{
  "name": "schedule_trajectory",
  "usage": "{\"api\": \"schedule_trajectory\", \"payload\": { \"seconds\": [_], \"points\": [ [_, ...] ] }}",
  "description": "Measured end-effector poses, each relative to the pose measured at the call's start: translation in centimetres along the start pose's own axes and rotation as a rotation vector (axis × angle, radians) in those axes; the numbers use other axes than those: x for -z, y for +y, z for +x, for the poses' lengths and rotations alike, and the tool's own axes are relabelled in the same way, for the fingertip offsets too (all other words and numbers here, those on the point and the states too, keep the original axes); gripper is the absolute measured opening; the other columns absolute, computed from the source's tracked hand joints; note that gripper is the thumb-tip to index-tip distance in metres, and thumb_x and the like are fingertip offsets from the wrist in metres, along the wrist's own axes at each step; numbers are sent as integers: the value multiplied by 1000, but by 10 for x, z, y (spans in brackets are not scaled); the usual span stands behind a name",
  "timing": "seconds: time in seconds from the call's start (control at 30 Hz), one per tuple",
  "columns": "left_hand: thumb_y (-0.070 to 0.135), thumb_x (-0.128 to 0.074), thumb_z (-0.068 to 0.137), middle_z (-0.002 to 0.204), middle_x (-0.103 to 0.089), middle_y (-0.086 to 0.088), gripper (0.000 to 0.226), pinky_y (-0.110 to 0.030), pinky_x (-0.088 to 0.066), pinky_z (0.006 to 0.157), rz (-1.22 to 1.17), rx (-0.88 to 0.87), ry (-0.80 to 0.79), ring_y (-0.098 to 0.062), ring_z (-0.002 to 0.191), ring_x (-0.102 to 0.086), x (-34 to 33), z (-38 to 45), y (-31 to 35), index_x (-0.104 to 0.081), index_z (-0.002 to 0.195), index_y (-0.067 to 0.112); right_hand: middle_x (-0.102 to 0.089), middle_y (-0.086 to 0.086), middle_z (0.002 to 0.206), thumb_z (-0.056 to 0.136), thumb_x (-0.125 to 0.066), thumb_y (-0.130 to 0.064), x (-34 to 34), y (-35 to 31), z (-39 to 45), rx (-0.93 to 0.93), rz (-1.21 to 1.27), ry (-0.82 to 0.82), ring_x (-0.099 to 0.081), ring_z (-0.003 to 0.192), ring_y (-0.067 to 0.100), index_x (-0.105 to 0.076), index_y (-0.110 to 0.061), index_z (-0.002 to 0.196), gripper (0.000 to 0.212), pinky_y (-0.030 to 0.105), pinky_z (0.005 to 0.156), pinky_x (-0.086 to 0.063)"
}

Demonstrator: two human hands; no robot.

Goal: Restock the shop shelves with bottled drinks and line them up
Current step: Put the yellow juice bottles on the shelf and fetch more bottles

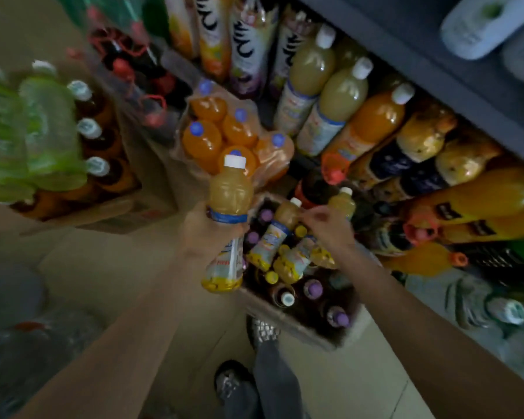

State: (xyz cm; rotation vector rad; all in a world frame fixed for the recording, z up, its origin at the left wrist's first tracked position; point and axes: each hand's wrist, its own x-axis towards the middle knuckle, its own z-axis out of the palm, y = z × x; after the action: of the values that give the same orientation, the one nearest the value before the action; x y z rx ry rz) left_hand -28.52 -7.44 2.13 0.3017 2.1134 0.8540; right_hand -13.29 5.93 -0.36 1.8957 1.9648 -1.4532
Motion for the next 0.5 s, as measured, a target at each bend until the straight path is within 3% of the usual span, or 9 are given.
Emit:
{"api": "schedule_trajectory", "payload": {
  "seconds": [0.03, 0.07, 0.13, 0.2, 0.3, 0.4, 0.5],
  "points": [
    [22, -80, 69, 93, -58, -1, 46, -26, -42, 72, 33, -9, -26, -20, 87, -59, -9, 3, -1, -59, 108, 10, -58, 8, 102, 87, -61, -31, 10, 19, 15, -107, -97, 207, -51, 99, 20, -61, -4, 107, 34, 31, 78, -42],
    [23, -81, 67, 97, -60, -2, 49, -30, -44, 75, 63, -18, -47, -21, 91, -59, -20, 4, -1, -59, 109, 10, -54, 13, 119, 87, -60, -36, 15, 39, 29, -238, -170, 279, -47, 112, 25, -54, -3, 119, 47, 35, 88, -41],
    [24, -84, 63, 97, -66, -3, 46, -33, -50, 78, 83, -40, -84, -20, 90, -62, -38, 8, -5, -62, 102, 14, -35, 17, 142, 86, -59, -46, 4, 69, 55, -440, -228, 170, -33, 131, 33, -30, -3, 139, 74, 43, 104, -33],
    [17, -84, 64, 85, -65, 1, 33, -29, -51, 71, 66, -59, -137, -15, 80, -63, -50, 8, -6, -61, 87, 18, -30, 16, 146, 85, -58, -48, -19, 84, 75, -495, -217, 96, -31, 135, 35, -17, -4, 143, 83, 45, 107, -31],
    [14, -85, 62, 82, -66, 1, 28, -32, -53, 72, 20, -36, -143, -15, 78, -64, -51, 5, -3, -62, 77, 22, -48, 12, 132, 84, -64, -34, -25, 85, 79, -483, -45, 39, -46, 124, 33, -35, -4, 136, 67, 40, 97, -42],
    [32, -89, 49, 83, -69, -1, 36, -36, -56, 75, 3, 46, -51, -18, 79, -66, -32, -11, 28, -60, 71, 29, -63, 6, 97, 81, -68, -25, 11, 58, 50, -528, 357, -315, -64, 90, 24, -58, -8, 120, 44, 33, 74, -53],
    [47, -84, 42, 94, -70, -5, 55, -41, -55, 82, -23, 111, 5, -22, 87, -66, 11, -41, 101, -67, 86, 19, -69, 5, 68, 84, -66, -23, 68, -19, -10, -545, 513, -592, -67, 58, 16, -64, -12, 90, 13, 26, 56, -56]
  ]
}}
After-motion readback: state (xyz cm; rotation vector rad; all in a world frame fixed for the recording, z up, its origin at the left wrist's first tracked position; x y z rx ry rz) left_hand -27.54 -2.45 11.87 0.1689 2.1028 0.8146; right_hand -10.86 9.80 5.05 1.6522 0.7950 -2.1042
